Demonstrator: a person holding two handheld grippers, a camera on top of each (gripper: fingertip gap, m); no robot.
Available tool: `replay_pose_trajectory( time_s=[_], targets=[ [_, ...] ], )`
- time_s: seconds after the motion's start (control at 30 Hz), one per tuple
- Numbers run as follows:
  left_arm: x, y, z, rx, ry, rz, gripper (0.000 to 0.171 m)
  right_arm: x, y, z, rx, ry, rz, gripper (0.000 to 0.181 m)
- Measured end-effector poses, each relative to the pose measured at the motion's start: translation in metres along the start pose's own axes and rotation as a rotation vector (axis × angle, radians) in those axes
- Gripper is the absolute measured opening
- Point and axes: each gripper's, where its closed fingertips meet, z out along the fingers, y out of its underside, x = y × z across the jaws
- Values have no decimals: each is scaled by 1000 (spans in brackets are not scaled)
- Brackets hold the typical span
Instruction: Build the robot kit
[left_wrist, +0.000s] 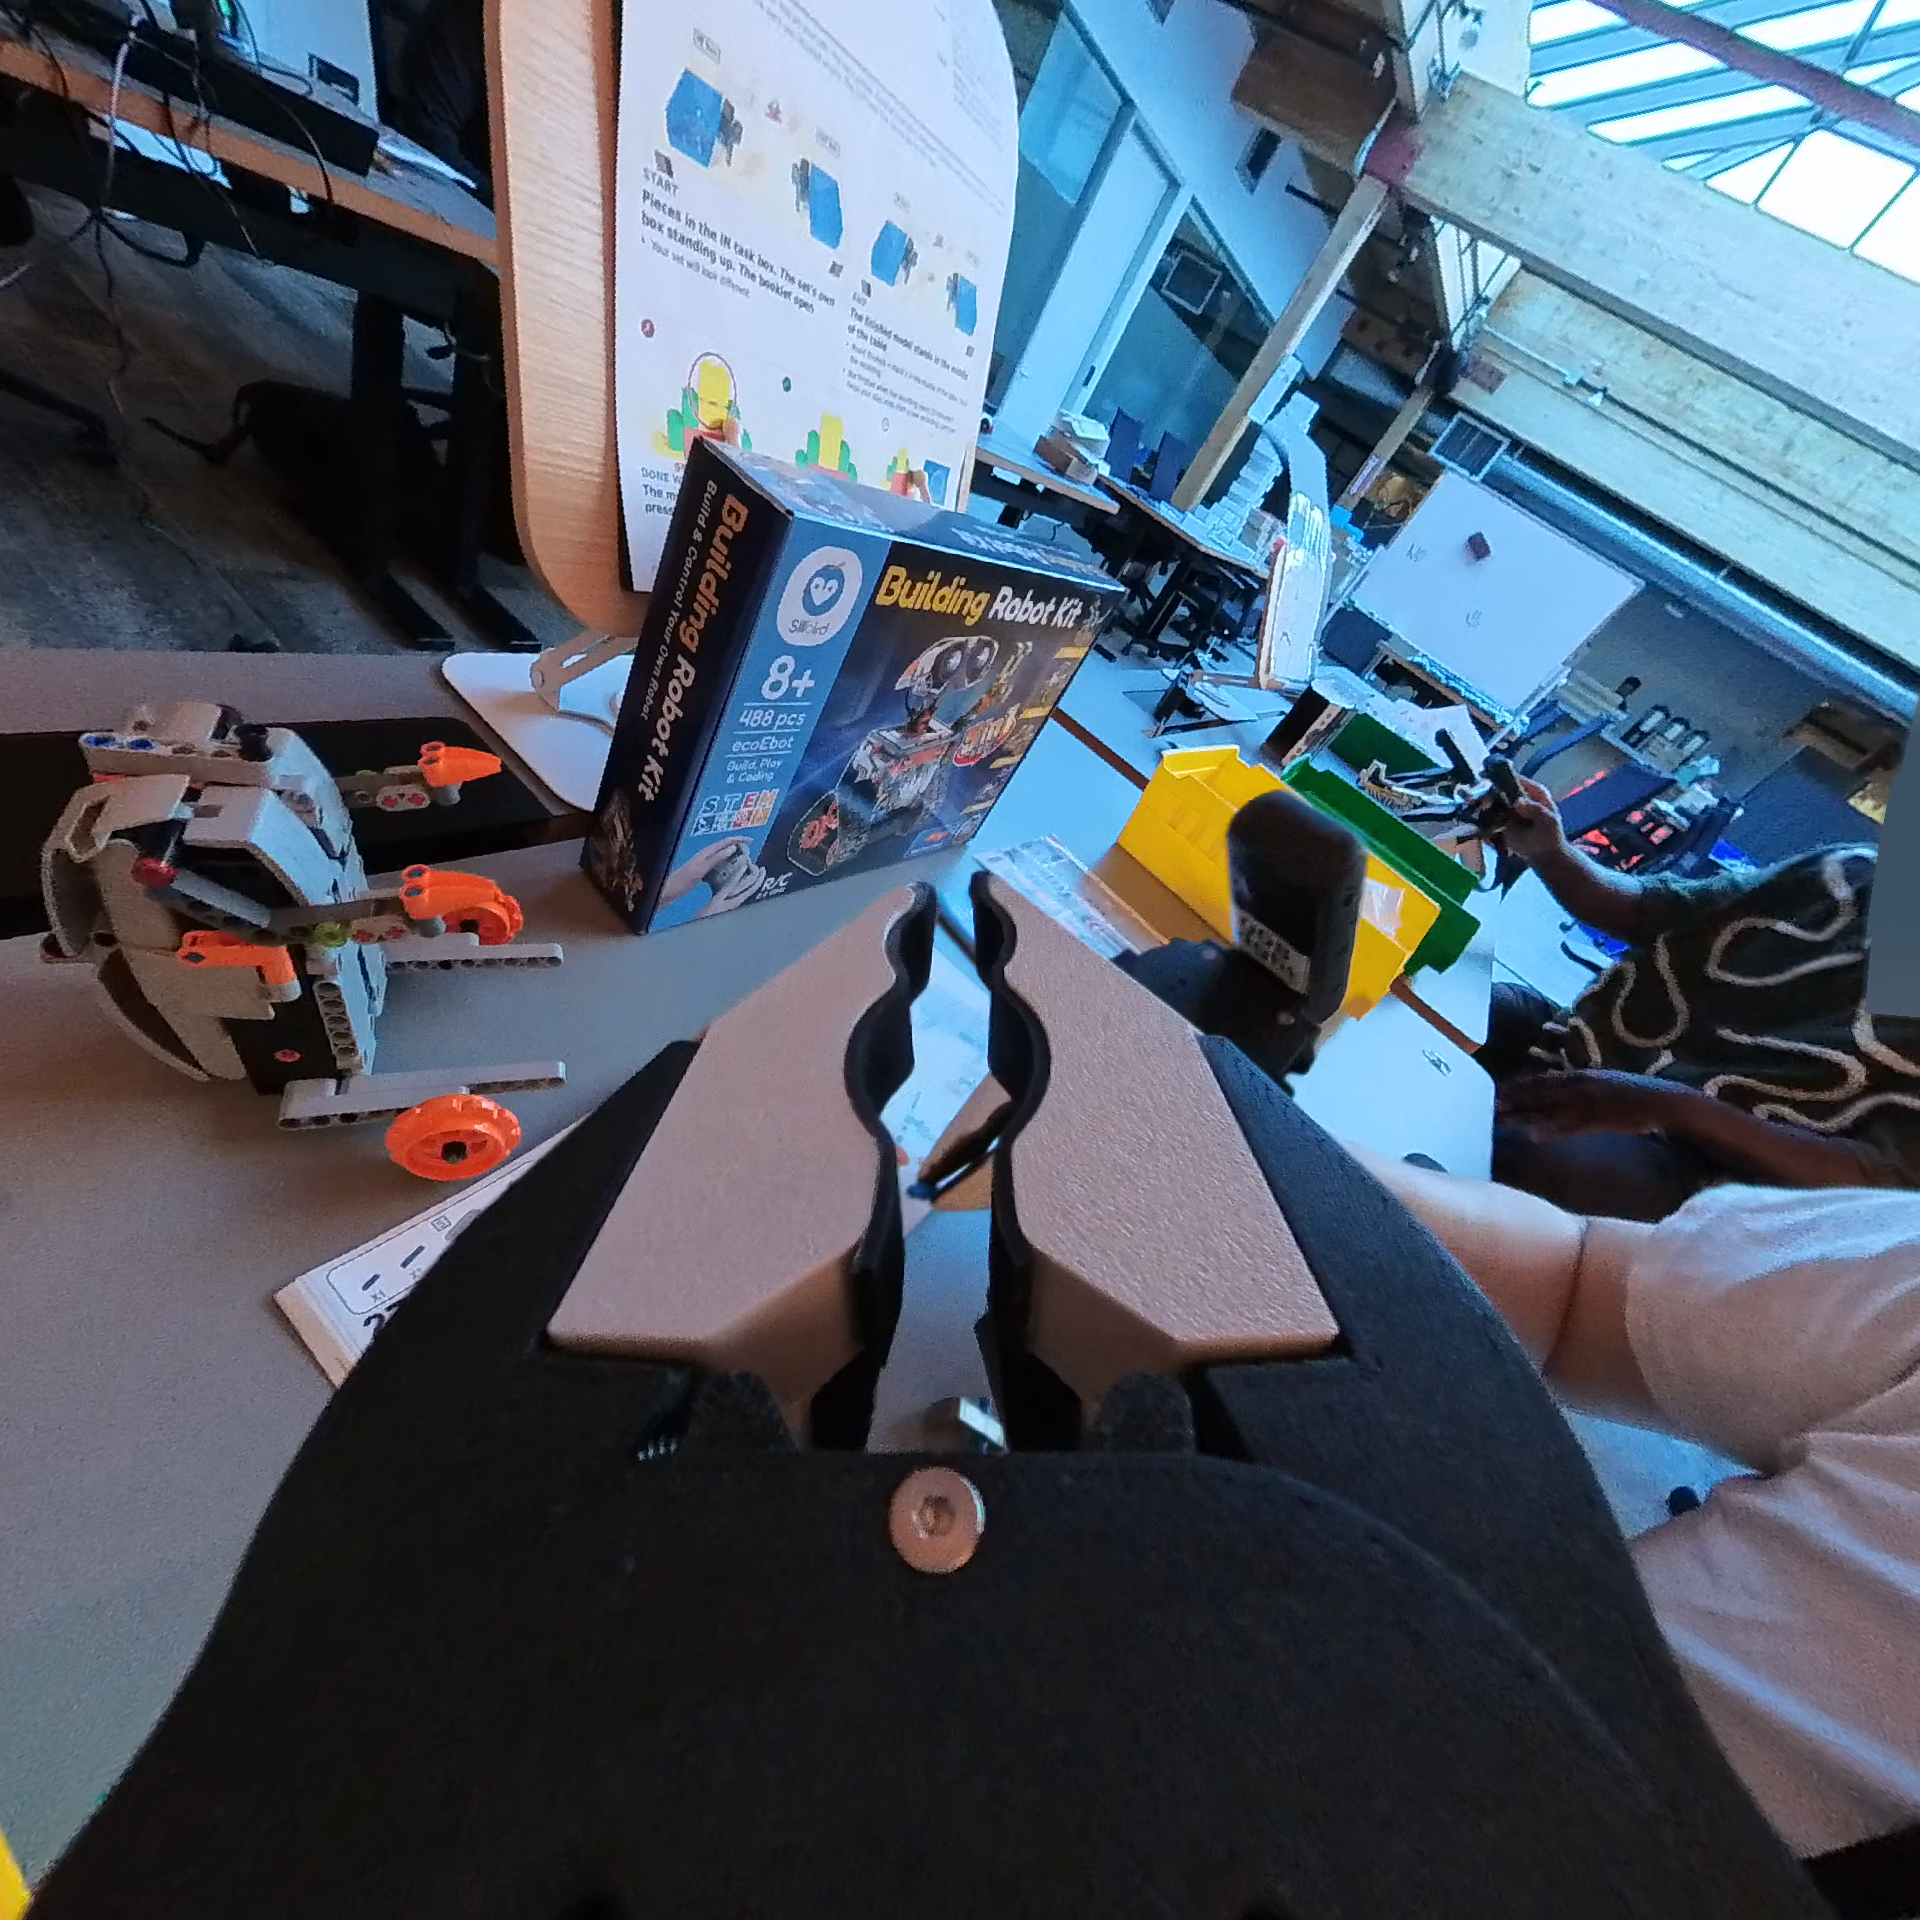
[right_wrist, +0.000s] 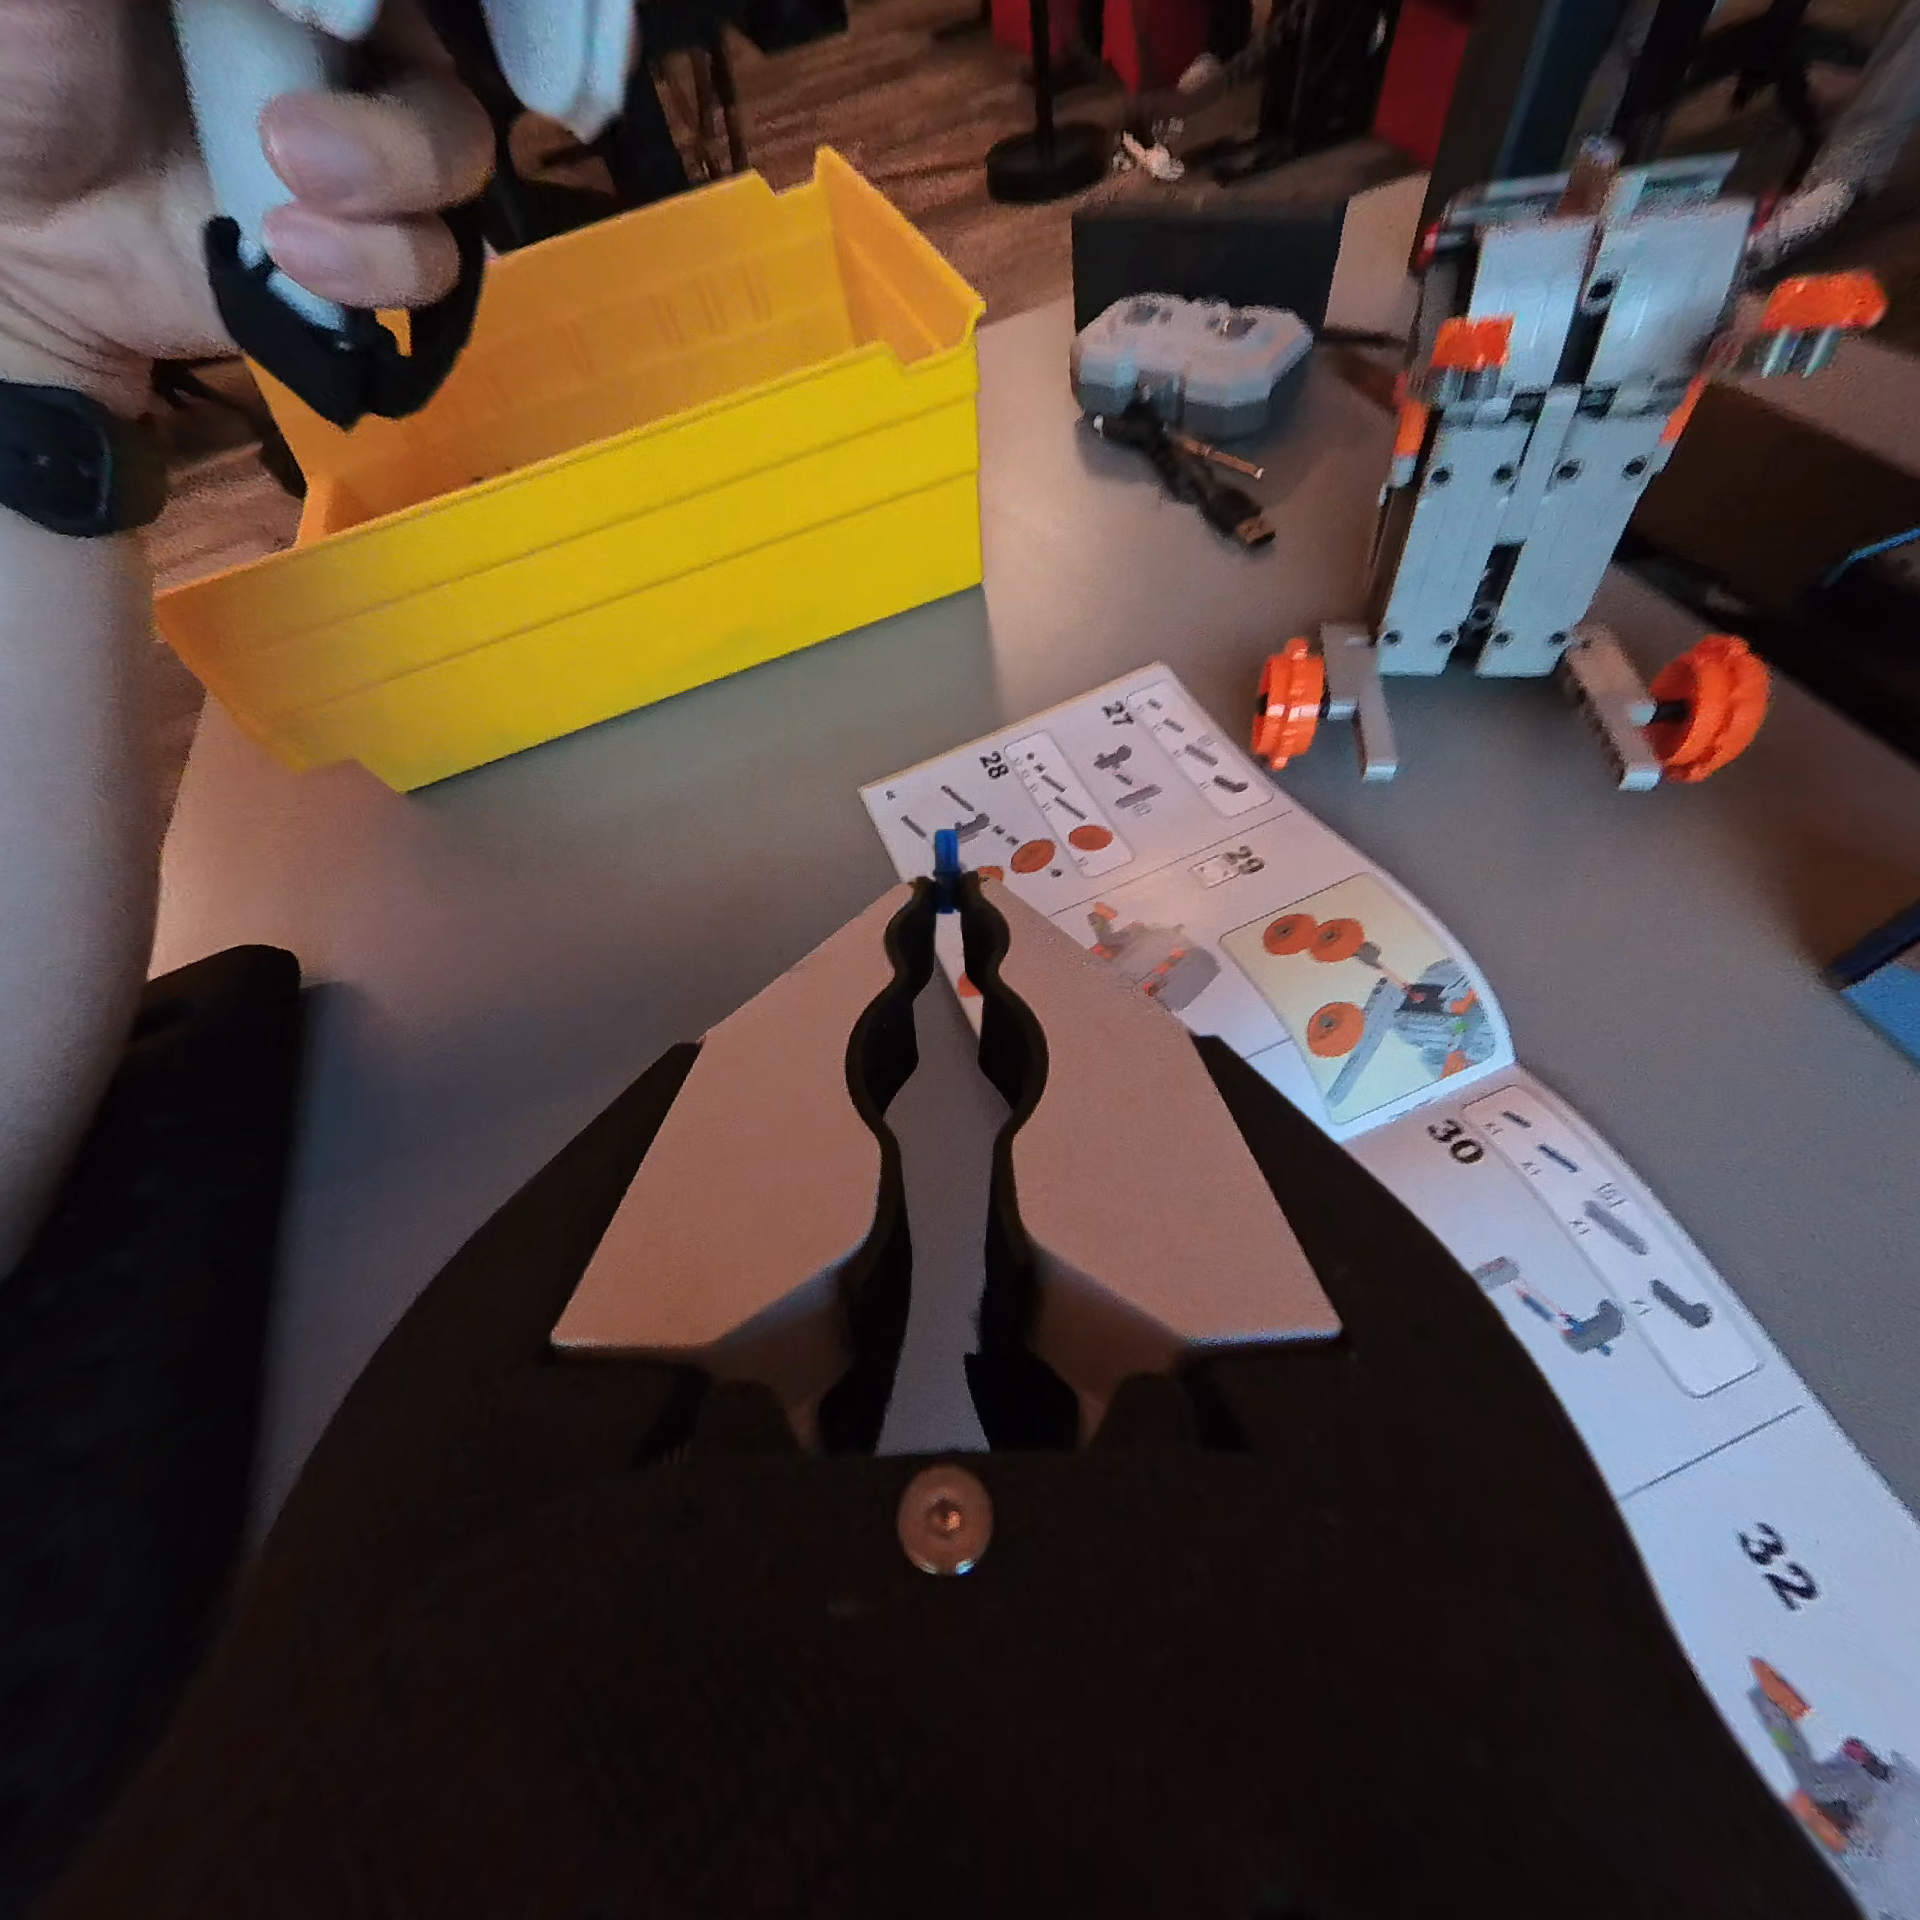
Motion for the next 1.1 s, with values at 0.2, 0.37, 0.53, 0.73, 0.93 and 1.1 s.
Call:
replay_pose_trajectory(
  time_s=[0.2, 0.37, 0.53, 0.73, 0.93, 1.1],
  targets=[
    [-13, 0, 0, 9, -47, -21, 4, 8, -7, -6, 96, 38, -34, 4],
    [-19, -5, 6, 57, -41, -84, 3, -1, -15, -8, 217, -78, 100, 4],
    [-27, -22, 2, 165, -107, -64, 3, 3, -12, -11, 236, -103, 148, 4],
    [-64, -2, 0, 86, -270, -119, 3, 22, 8, -13, 85, -28, 28, 4],
    [-67, 2, 0, 27, -346, -30, 0, -39, 42, 1, -173, -291, -24, 4],
    [-70, 5, -7, 12, -363, -28, 0, -59, 77, -9, -451, -303, -256, 4]
  ],
)
